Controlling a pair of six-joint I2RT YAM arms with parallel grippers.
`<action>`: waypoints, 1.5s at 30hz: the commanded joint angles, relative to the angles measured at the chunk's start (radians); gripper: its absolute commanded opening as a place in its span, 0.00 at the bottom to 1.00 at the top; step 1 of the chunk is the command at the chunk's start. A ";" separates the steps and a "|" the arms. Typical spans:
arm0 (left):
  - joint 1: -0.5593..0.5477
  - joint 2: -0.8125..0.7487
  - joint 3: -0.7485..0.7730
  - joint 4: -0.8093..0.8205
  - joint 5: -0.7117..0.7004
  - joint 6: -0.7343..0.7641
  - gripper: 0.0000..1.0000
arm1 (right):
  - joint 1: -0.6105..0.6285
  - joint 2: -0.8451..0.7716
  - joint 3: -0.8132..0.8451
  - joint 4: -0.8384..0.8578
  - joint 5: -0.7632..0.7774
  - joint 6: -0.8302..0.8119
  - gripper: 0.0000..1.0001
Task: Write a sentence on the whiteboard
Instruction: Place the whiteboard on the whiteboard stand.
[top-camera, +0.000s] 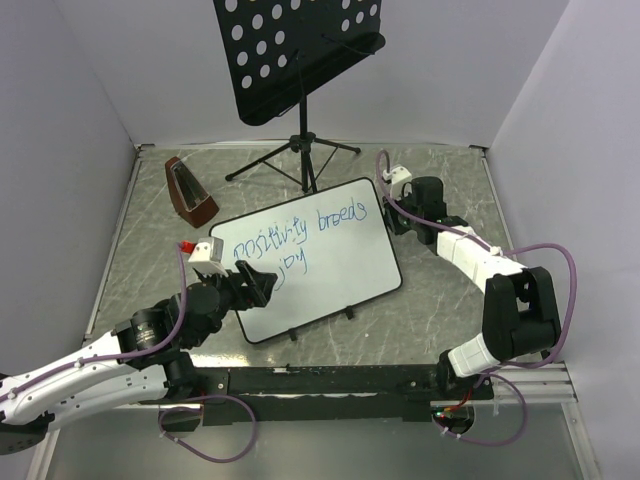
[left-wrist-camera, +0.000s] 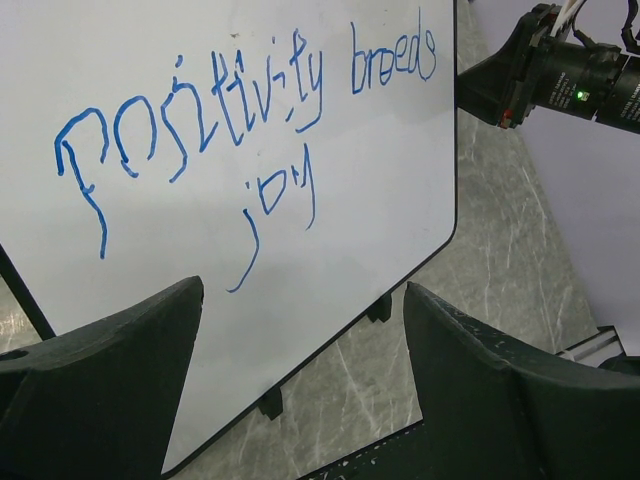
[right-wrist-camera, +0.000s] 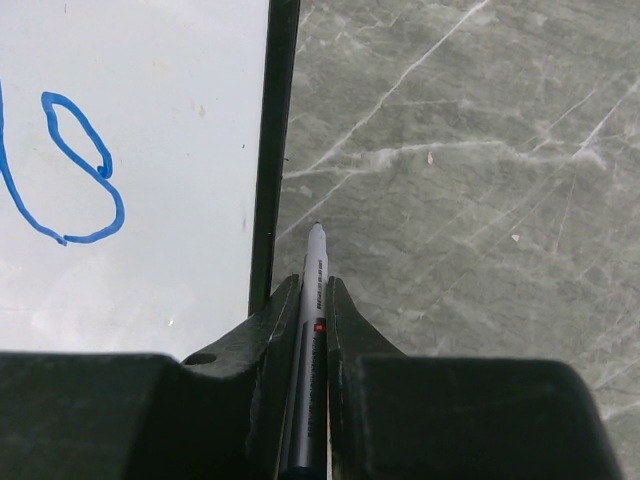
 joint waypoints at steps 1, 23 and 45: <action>-0.002 -0.012 0.038 0.007 -0.016 0.020 0.85 | 0.029 -0.022 0.030 0.008 -0.026 0.010 0.00; -0.003 -0.004 0.019 0.079 0.040 0.055 0.86 | 0.089 -0.033 0.021 -0.016 -0.015 0.012 0.00; -0.088 0.997 0.454 0.507 0.751 0.279 0.76 | -0.370 -0.202 0.162 -0.199 -0.196 0.010 0.00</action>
